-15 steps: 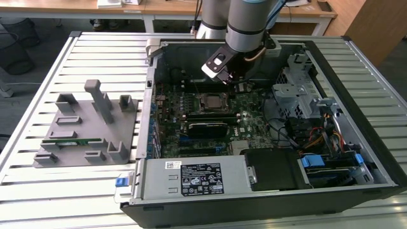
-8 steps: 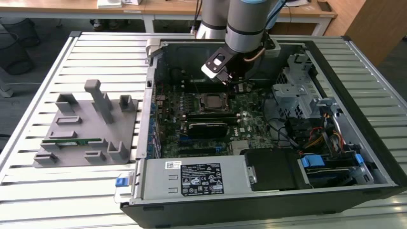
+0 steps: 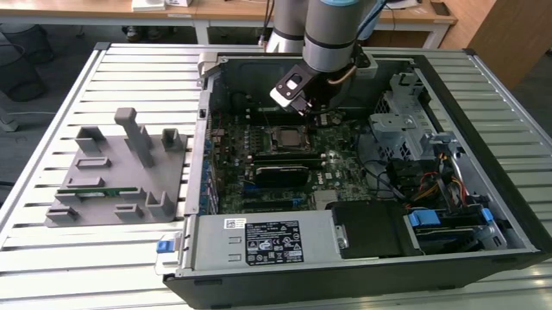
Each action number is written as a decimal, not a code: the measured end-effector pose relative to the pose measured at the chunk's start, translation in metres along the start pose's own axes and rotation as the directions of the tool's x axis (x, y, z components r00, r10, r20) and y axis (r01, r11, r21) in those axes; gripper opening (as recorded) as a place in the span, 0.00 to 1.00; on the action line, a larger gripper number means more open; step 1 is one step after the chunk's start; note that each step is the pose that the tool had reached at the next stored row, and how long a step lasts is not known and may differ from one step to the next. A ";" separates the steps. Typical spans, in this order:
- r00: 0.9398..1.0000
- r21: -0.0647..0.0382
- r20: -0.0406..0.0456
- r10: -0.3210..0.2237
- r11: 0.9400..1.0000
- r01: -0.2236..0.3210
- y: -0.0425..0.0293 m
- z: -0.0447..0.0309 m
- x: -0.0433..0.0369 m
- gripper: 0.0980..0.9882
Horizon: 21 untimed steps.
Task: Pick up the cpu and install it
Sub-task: 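Close the cpu cover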
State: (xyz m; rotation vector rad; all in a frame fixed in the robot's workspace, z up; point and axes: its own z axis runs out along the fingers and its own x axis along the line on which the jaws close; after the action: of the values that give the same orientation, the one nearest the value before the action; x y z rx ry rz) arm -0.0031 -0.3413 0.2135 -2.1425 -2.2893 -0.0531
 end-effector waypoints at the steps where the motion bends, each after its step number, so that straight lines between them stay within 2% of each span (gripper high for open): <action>1: 1.000 0.000 0.000 0.000 1.000 0.000 -0.0015 0.0002 0.0001 0.01; 21: 1.000 0.000 0.000 -0.001 1.000 0.001 -0.0307 0.0035 0.0020 0.01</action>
State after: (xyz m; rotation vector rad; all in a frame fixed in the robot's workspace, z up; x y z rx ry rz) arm -0.0338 -0.3412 0.2095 -2.1409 -2.2907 -0.0533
